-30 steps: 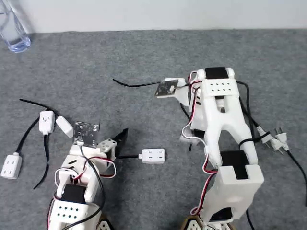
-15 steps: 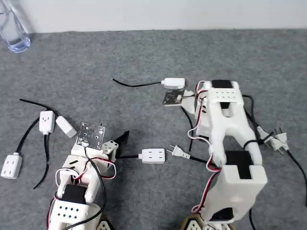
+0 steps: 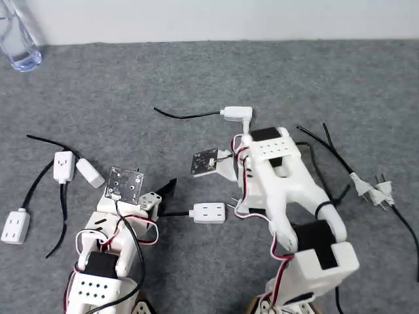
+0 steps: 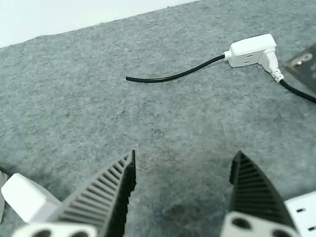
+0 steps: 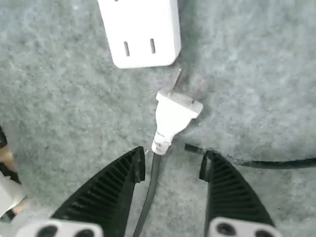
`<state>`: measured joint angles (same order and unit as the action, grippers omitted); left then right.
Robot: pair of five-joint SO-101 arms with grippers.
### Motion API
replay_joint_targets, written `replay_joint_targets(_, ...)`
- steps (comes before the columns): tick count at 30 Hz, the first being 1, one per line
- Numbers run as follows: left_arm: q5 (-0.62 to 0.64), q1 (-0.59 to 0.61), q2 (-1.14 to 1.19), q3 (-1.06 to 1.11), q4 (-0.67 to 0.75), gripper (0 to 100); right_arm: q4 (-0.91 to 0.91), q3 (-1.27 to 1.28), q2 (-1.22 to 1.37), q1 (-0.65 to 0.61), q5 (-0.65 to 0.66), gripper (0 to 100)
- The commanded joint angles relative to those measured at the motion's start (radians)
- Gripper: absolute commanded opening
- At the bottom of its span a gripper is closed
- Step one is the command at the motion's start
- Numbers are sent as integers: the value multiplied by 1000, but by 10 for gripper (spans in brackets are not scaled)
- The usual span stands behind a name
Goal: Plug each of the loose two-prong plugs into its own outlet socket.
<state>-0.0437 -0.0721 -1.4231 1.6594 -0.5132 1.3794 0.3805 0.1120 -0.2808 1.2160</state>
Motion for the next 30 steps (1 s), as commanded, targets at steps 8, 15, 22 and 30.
replay_joint_targets(8,-8,2,-15,-4,-9,291,-232,146,-59,-50,-114,158)
replay_joint_targets(15,-8,2,-15,-4,-9,291,-303,152,-48,-50,-118,158)
replay_joint_targets(22,-8,2,-15,-4,-9,291,-332,143,31,-47,-117,158)
replay_joint_targets(30,-8,2,-15,-4,-9,291,-334,129,31,-51,-117,9)
